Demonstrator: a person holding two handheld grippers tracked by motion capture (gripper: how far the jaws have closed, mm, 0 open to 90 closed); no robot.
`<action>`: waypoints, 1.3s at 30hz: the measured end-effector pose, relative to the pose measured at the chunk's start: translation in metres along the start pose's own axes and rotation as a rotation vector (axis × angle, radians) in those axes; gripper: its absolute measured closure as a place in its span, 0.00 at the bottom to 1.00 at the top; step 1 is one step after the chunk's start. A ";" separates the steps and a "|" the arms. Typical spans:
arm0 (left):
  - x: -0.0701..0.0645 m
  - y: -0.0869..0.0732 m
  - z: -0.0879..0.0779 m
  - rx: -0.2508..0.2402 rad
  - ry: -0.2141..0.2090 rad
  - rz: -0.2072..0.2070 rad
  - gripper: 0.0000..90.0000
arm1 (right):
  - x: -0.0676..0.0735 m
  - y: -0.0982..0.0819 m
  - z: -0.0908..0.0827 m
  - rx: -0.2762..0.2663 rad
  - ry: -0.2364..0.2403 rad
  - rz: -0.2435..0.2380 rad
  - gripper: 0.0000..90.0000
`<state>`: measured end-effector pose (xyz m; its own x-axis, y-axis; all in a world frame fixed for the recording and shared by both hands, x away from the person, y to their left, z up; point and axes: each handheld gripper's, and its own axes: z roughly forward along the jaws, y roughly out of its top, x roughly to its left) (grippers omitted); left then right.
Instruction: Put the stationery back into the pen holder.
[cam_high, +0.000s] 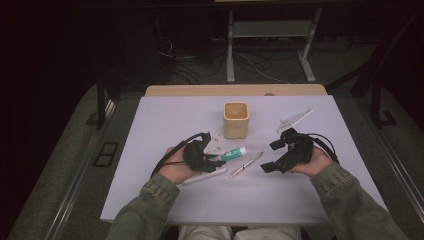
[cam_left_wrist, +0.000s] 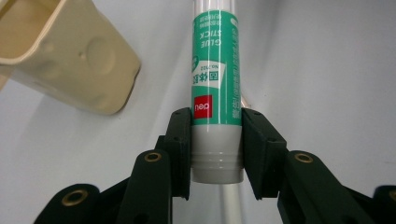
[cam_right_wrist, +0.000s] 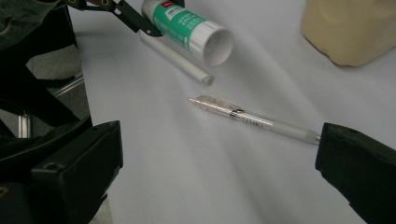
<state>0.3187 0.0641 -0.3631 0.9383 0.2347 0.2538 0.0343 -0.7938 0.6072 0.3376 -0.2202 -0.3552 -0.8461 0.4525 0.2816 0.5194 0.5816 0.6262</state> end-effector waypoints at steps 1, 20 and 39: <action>0.000 0.000 0.000 -0.002 0.004 0.005 0.71 | 0.001 0.002 0.001 0.011 0.003 -0.004 0.00; -0.009 0.007 0.006 0.004 0.005 0.076 0.71 | 0.004 0.035 0.015 0.097 0.041 -0.073 0.01; -0.012 0.009 0.013 -0.011 0.014 0.112 0.71 | 0.004 0.061 0.037 0.191 0.108 -0.099 0.16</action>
<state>0.3126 0.0470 -0.3704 0.9310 0.1526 0.3316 -0.0749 -0.8092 0.5828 0.3700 -0.1580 -0.3423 -0.8965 0.3179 0.3085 0.4379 0.7416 0.5082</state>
